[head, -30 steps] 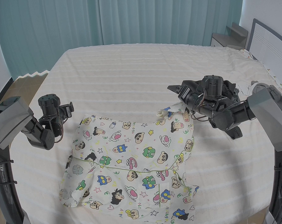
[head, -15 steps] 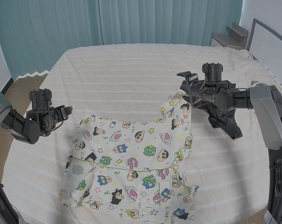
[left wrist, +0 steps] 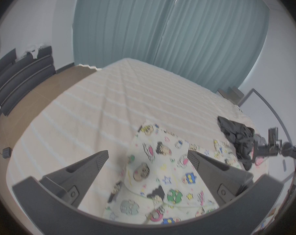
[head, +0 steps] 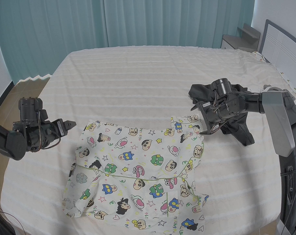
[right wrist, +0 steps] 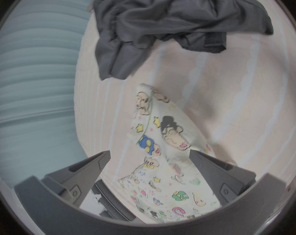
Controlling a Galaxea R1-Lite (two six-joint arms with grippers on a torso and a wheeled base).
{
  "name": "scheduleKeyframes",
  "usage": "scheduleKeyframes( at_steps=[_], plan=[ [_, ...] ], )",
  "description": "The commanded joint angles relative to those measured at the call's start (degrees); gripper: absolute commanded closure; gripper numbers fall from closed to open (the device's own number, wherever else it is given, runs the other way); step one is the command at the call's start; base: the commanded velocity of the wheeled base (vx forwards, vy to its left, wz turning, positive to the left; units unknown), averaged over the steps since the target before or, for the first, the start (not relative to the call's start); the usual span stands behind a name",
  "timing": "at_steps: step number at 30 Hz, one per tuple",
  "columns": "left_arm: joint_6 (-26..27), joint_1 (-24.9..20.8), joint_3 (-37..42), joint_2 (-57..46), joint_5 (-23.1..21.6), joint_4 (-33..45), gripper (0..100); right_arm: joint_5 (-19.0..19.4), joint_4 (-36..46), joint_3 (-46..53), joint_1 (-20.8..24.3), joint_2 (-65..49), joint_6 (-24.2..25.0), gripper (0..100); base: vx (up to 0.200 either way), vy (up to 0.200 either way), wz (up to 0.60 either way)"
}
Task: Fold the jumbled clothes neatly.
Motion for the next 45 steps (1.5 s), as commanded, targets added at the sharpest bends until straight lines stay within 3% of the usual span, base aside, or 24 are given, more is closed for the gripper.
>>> scheduleKeyframes(
  at_steps=[1,3,5,8,9,10,14,21,27,30,36,39,45],
  plan=[
    [-1.3,-2.8,11.5,-7.0,-6.1,0.4,0,3.6,2.3,4.7,-0.1,-13.0,-8.7,0,0.000,0.000,0.00],
    [-3.4,-4.0,13.9,-7.9,-7.3,0.4,0,4.7,-1.4,12.8,-0.2,-17.8,-13.0,0,0.000,0.000,0.00],
    [-7.3,-5.3,16.8,-9.1,-9.3,0.6,0,5.0,-12.0,28.7,-0.1,-25.6,-20.8,0,0.000,0.000,0.00],
    [-8.6,-6.2,20.9,-9.4,-9.9,0.5,0,4.8,-25.9,46.1,-0.2,-32.6,-30.2,0,0.000,0.000,0.00],
    [-8.6,-6.3,21.2,-9.4,-9.9,0.5,0,4.8,-27.2,47.7,-0.2,-33.1,-31.0,0,0.000,0.000,0.00],
    [-9.3,-6.6,23.4,-9.7,-9.8,0.6,0,4.7,-34.3,56.1,-0.2,-35.7,-35.4,0,0.000,0.000,0.00],
    [-16.5,-8.8,28.1,-12.4,-9.8,0.7,0,4.7,-49.6,74.1,-0.3,-42.1,-41.9,0,0.000,0.000,0.00],
    [-32.7,-16.1,31.0,-20.7,-9.7,9.8,0,5.4,-70.1,94.8,-0.2,-49.5,-42.4,0,0.000,0.000,0.00],
    [-35.4,-19.6,33.4,-21.2,-6.5,12.5,0,9.6,-93.4,108.2,0.6,-48.4,-42.6,0,0.000,0.000,0.00],
    [-37.2,-21.9,34.5,-19.5,-4.6,12.0,0,9.7,-100.9,110.7,1.5,-47.9,-43.0,0,0.000,0.000,0.00],
    [-40.3,-25.4,34.8,-12.0,-1.2,7.7,0,9.6,-102.5,111.8,2.6,-47.9,-43.0,0,0.000,0.000,0.00],
    [-43.7,-29.0,35.5,-7.5,3.3,4.3,0,9.5,-102.6,112.2,3.2,-47.9,-43.0,0,0.000,0.000,0.00],
    [-44.4,-30.0,35.6,-5.3,6.2,3.3,0,9.5,-102.9,112.4,3.3,-47.7,-43.1,0,0.000,0.000,0.00]
  ],
)
